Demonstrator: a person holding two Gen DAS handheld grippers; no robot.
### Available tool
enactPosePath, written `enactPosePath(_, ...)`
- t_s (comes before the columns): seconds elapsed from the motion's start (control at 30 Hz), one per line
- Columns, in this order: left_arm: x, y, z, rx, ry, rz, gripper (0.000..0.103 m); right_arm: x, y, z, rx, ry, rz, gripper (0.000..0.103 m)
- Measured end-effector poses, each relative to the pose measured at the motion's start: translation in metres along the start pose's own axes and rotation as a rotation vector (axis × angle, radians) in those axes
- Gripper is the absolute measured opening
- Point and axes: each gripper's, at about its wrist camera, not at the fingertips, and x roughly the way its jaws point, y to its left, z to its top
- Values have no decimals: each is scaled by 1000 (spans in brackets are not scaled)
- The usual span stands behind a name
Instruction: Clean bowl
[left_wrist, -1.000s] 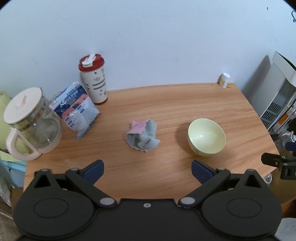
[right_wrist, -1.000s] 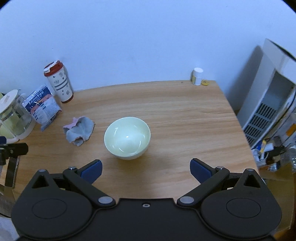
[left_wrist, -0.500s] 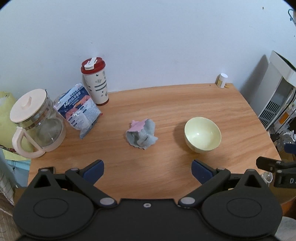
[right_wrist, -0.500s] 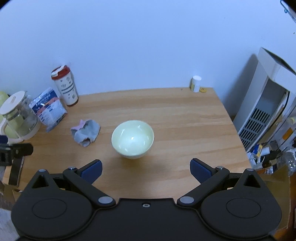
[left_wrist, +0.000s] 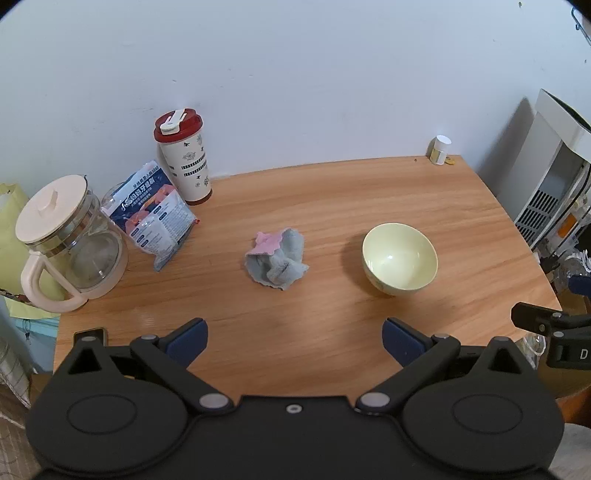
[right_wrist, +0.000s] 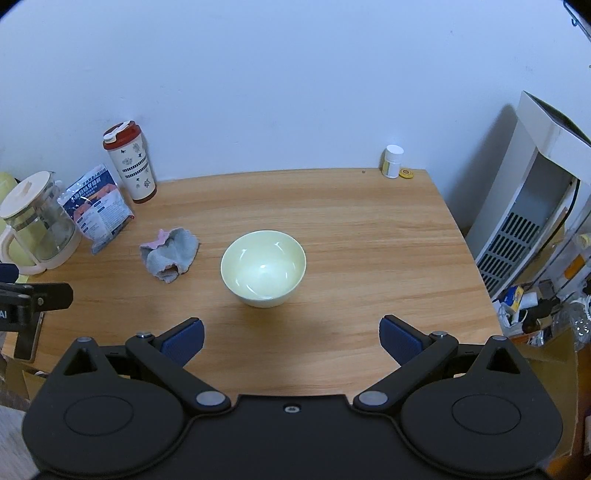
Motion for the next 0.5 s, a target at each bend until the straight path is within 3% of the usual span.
enactPosePath(0.5,2,-9,-5,15,17,27,103,2,1,0,-12,9,-1,103)
